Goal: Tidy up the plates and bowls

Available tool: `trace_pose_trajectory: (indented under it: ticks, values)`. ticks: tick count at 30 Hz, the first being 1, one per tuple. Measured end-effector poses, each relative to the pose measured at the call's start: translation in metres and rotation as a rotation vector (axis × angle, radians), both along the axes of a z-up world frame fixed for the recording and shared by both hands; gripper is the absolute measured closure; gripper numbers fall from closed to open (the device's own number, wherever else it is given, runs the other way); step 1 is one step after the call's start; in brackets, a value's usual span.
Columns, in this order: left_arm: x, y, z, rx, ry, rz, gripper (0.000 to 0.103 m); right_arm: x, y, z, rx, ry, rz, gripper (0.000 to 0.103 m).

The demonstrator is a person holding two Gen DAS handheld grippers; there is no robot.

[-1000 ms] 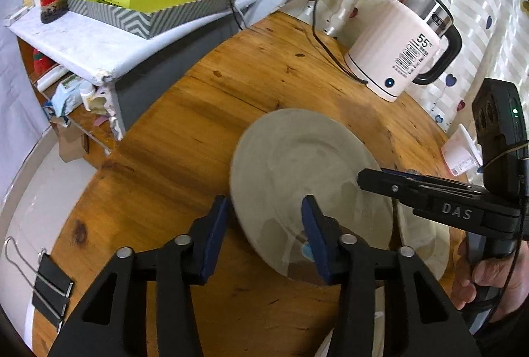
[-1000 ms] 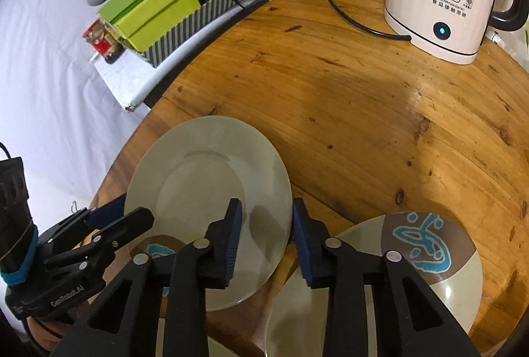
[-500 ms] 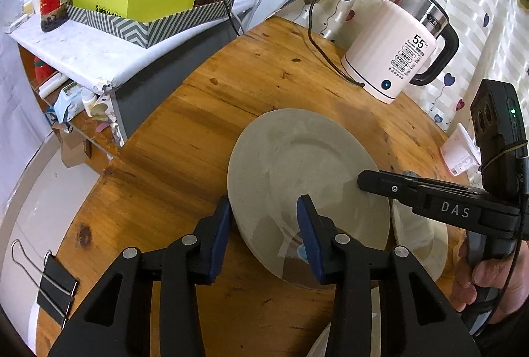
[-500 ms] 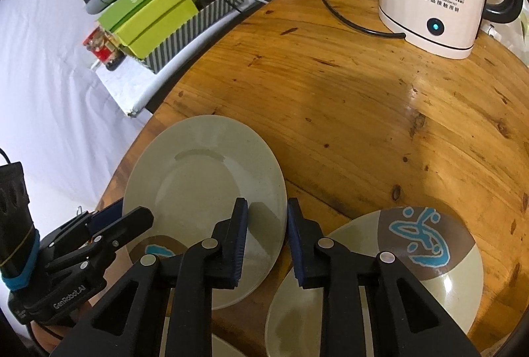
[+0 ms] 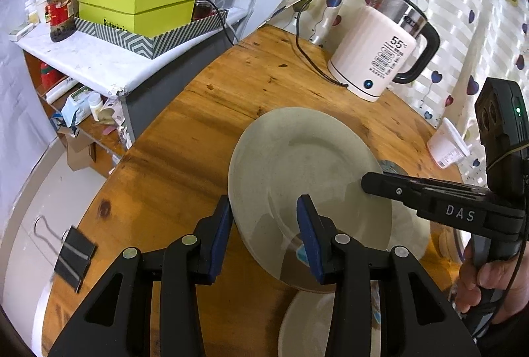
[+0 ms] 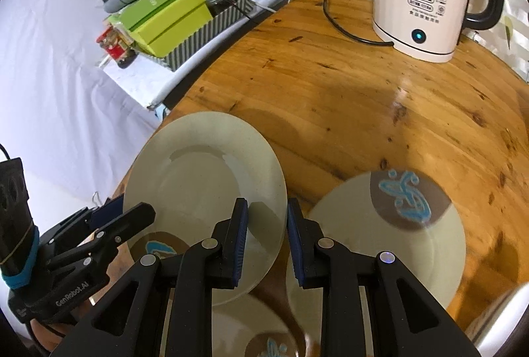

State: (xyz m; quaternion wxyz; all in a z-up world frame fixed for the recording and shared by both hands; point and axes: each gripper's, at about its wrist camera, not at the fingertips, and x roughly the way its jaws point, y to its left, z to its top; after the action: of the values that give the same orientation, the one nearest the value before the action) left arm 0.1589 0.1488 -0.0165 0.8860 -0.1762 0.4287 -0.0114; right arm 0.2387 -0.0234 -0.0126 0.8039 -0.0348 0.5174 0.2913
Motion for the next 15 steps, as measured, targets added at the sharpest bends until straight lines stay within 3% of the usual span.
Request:
trace_pose_trajectory:
  ticks: [15]
  values:
    - [-0.052,-0.03,0.008,0.013,0.01,-0.043,0.062,-0.066,-0.034,0.002,0.004,0.017,-0.043,0.08]
